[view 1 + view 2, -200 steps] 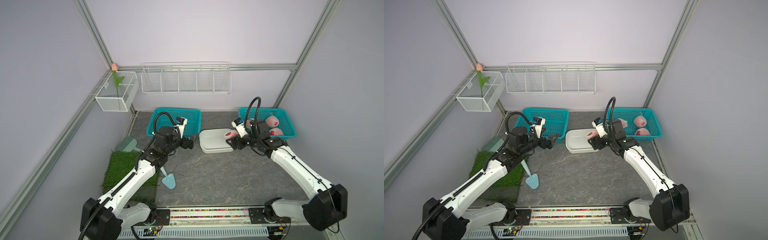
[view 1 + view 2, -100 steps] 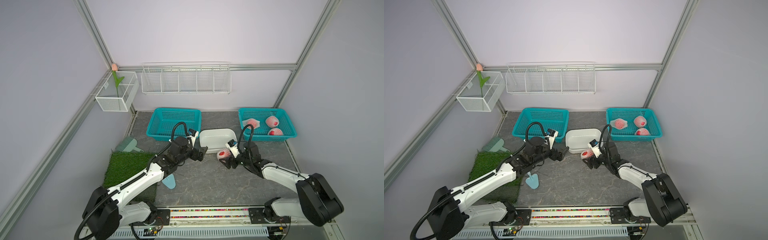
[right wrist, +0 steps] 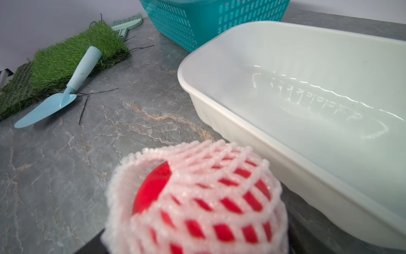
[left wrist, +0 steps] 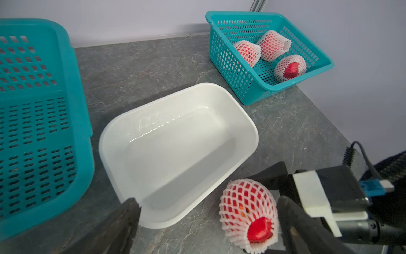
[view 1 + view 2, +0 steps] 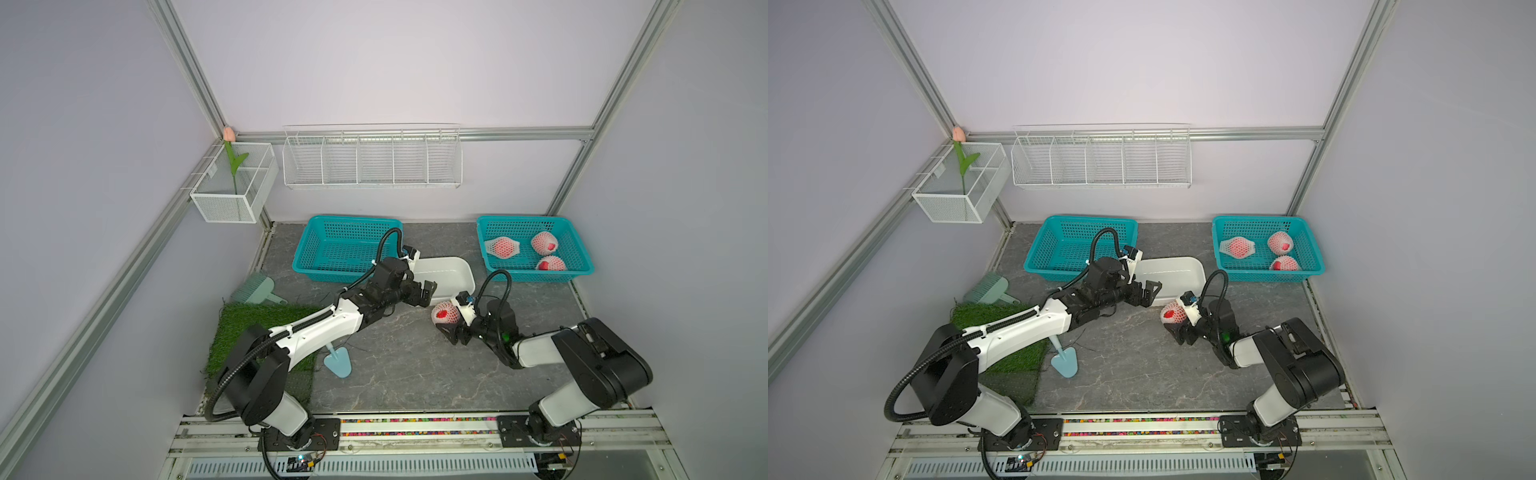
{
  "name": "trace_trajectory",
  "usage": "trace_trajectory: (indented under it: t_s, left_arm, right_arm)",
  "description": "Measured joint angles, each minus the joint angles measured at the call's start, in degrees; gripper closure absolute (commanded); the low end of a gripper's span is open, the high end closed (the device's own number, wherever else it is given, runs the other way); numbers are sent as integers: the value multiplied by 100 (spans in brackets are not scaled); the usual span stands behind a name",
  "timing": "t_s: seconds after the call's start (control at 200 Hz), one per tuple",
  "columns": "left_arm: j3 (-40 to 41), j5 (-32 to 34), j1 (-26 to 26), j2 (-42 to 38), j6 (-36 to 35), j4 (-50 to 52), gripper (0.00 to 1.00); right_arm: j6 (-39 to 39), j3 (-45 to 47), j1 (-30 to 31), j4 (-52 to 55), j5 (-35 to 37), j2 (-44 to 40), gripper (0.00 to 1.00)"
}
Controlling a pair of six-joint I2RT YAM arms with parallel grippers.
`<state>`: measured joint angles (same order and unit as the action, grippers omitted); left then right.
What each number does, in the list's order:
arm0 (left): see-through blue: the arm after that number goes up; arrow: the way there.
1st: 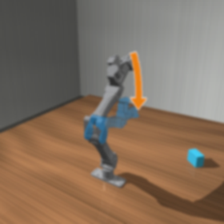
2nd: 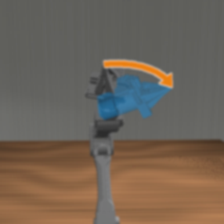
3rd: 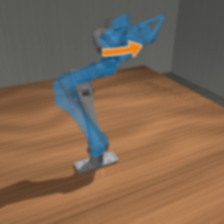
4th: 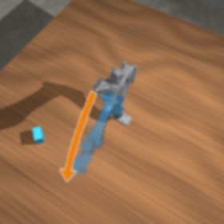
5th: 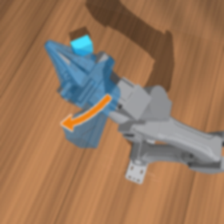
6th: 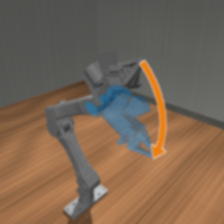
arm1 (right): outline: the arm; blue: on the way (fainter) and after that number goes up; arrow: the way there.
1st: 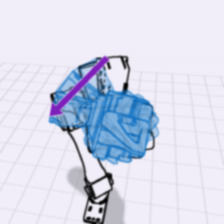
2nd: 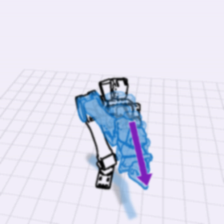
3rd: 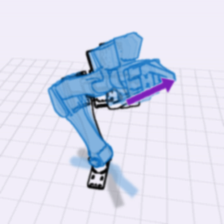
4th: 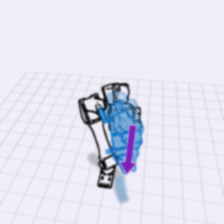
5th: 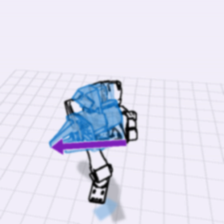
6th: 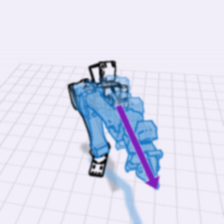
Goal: Remove foam nets from apples
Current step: Remove the foam net from the apple.
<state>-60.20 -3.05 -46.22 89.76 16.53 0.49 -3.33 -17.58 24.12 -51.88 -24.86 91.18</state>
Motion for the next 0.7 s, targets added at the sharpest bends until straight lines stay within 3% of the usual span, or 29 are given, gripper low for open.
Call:
trace_trajectory:
  t_s: [0.285,0.495,0.7]
  left_arm:
    - [-240,-31,-356,437,286,103,1]
    - [-531,-155,-409,610,275,306,1]
    - [-841,-177,-404,664,63,918,2]
  right_arm:
    - [555,422,0,-1904,195,1049,10]
    - [656,444,-9,-2404,254,1191,2]
    - [651,437,-46,-2330,278,1139,11]
